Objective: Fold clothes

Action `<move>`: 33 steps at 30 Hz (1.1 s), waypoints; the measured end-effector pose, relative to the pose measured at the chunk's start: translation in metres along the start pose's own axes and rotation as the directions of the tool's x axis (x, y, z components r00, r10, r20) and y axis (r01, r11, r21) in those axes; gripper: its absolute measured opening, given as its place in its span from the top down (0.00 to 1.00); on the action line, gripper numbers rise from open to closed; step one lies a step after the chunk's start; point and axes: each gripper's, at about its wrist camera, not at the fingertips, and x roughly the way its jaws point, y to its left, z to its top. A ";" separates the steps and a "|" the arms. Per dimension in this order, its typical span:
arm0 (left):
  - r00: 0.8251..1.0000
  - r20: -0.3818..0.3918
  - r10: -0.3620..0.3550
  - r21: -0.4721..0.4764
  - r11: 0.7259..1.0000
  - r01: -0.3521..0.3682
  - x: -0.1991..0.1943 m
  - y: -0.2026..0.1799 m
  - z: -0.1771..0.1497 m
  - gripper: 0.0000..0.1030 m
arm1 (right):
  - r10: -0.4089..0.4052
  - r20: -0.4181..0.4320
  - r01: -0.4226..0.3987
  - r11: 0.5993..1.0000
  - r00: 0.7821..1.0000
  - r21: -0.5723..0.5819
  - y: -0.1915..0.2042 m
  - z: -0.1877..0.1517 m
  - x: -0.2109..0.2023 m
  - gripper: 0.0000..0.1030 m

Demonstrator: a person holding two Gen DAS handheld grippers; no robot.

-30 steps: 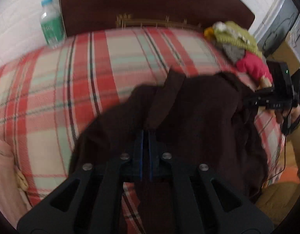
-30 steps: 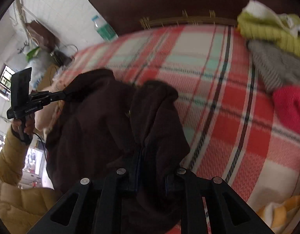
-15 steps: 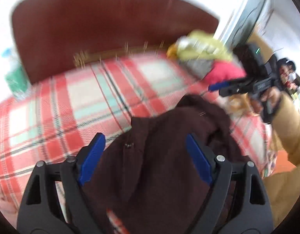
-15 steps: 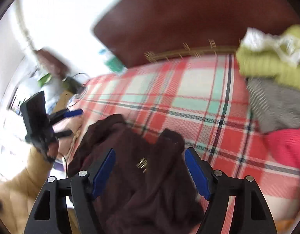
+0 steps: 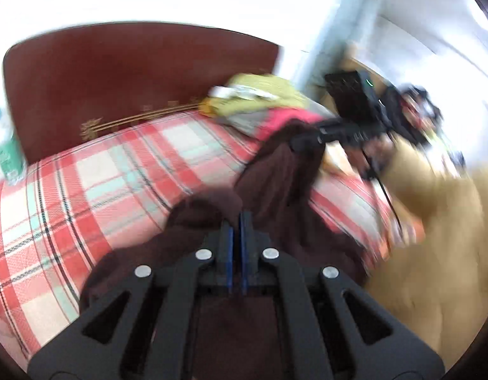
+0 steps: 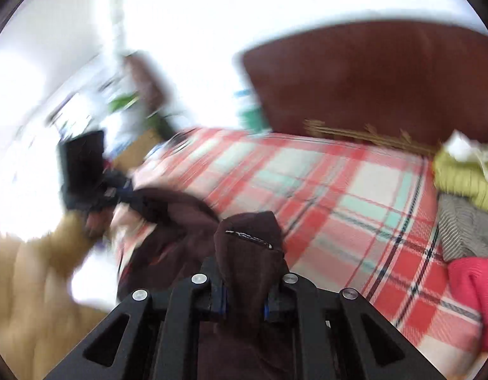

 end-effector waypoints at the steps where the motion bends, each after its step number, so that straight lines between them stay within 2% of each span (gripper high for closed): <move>1: 0.999 -0.040 -0.028 0.009 1.000 0.028 0.001 -0.008 -0.015 0.96 | 0.024 -0.051 -0.025 0.999 0.998 -0.020 0.012 -0.015 -0.001 0.86; 3: 0.984 -0.175 -0.013 -0.005 1.000 0.012 0.028 -0.013 -0.051 0.94 | 0.028 -0.216 -0.033 0.999 0.976 -0.022 0.025 -0.046 0.017 0.79; 4: 0.969 -0.245 -0.003 -0.012 1.000 0.000 0.042 -0.015 -0.069 0.93 | 0.016 -0.306 -0.022 1.000 0.952 -0.017 0.028 -0.063 0.027 0.73; 5: 0.963 -0.267 0.020 -0.007 1.000 -0.022 0.047 -0.016 -0.075 0.93 | -0.008 -0.395 0.006 1.000 0.919 -0.007 0.027 -0.082 0.038 0.69; 6: 0.960 -0.276 0.045 0.002 0.999 -0.047 0.048 -0.016 -0.079 0.93 | -0.019 -0.441 0.023 1.000 0.897 0.003 0.027 -0.093 0.042 0.69; 7: 0.956 -0.284 0.071 0.010 0.997 -0.071 0.050 -0.017 -0.083 0.93 | -0.006 -0.412 0.013 1.000 0.911 0.015 0.025 -0.091 0.034 0.69; 8: 0.951 -0.293 0.097 0.019 0.995 -0.095 0.051 -0.018 -0.086 0.93 | 0.007 -0.382 0.003 1.000 0.924 0.026 0.024 -0.089 0.026 0.63; 9: 0.974 -0.216 0.072 0.006 0.997 -0.073 0.035 -0.018 -0.078 0.90 | 0.020 -0.351 -0.007 0.999 0.936 0.038 0.023 -0.087 0.018 0.56; 10: 0.993 -0.114 0.035 -0.010 0.999 -0.036 0.014 -0.019 -0.067 0.74 | 0.038 -0.301 -0.025 0.999 0.953 0.047 0.022 -0.081 0.007 0.45; 11: 1.000 -0.019 -0.010 -0.022 1.000 0.010 -0.006 -0.018 -0.058 0.60 | 0.068 -0.212 -0.058 0.997 0.975 0.052 0.020 -0.070 -0.008 0.37; 12: 0.995 0.088 -0.053 -0.039 0.998 0.056 -0.026 -0.014 -0.046 0.26 | 0.092 -0.136 -0.085 0.995 0.986 0.059 0.017 -0.059 -0.020 0.33; 13: 0.991 0.122 -0.052 -0.055 0.997 0.059 -0.031 -0.010 -0.037 0.10 | 0.104 -0.089 -0.098 0.993 0.991 0.073 0.010 -0.050 -0.024 0.27; 15: 0.989 0.148 -0.030 -0.087 0.995 0.044 -0.033 0.000 -0.021 0.10 | 0.122 -0.018 -0.120 0.988 0.992 0.096 -0.002 -0.032 -0.027 0.23; 17: 0.999 0.032 0.006 -0.127 0.992 -0.002 0.002 0.011 -0.014 0.10 | 0.118 -0.063 -0.111 0.988 0.991 0.106 -0.009 -0.026 -0.008 0.23; 18: 0.999 -0.036 0.023 -0.144 0.989 -0.028 0.022 0.017 -0.011 0.10 | 0.116 -0.085 -0.106 0.988 0.990 0.112 -0.012 -0.023 0.002 0.23; 20: 0.986 -0.161 0.040 -0.165 0.984 -0.067 0.055 0.025 -0.014 0.14 | 0.112 -0.130 -0.097 0.988 0.985 0.122 -0.019 -0.018 0.021 0.23; 22: 0.963 -0.262 0.060 -0.170 0.980 -0.107 0.085 0.030 -0.019 0.23 | 0.109 -0.174 -0.086 0.988 0.979 0.131 -0.026 -0.012 0.040 0.23; 23: 0.952 -0.296 0.075 -0.163 0.978 -0.128 0.098 0.031 -0.023 0.27 | 0.107 -0.196 -0.081 0.987 0.975 0.136 -0.029 -0.009 0.050 0.32; 24: 0.944 -0.319 0.085 -0.156 0.978 -0.141 0.107 0.031 -0.024 0.38 | 0.105 -0.218 -0.076 0.987 0.970 0.140 -0.033 -0.006 0.060 0.42; 25: 0.943 -0.322 0.084 -0.152 0.978 -0.140 0.108 0.031 -0.023 0.53 | 0.104 -0.240 -0.070 0.987 0.965 0.145 -0.036 -0.003 0.069 0.63; 26: 0.944 -0.319 0.081 -0.150 0.979 -0.135 0.109 0.031 -0.022 0.61 | 0.102 -0.262 -0.065 0.987 0.960 0.149 -0.040 0.000 0.079 0.70; 27: 0.945 -0.317 0.078 -0.148 0.980 -0.130 0.109 0.030 -0.020 0.76 | 0.101 -0.284 -0.059 0.986 0.954 0.153 -0.043 0.003 0.088 0.73; 28: 0.953 -0.293 0.082 -0.146 0.981 -0.129 0.103 0.029 -0.016 0.83 | 0.100 -0.305 -0.053 0.986 0.947 0.157 -0.046 0.006 0.098 0.79; 29: 0.961 -0.262 0.087 -0.145 0.981 -0.129 0.095 0.027 -0.010 0.86 | 0.096 -0.305 -0.050 0.987 0.947 0.153 -0.047 0.009 0.100 0.81; 33: 0.988 -0.118 0.102 -0.141 0.983 -0.118 0.058 0.023 0.018 0.88 | 0.069 -0.129 -0.058 0.994 0.989 0.090 -0.030 0.033 0.045 0.83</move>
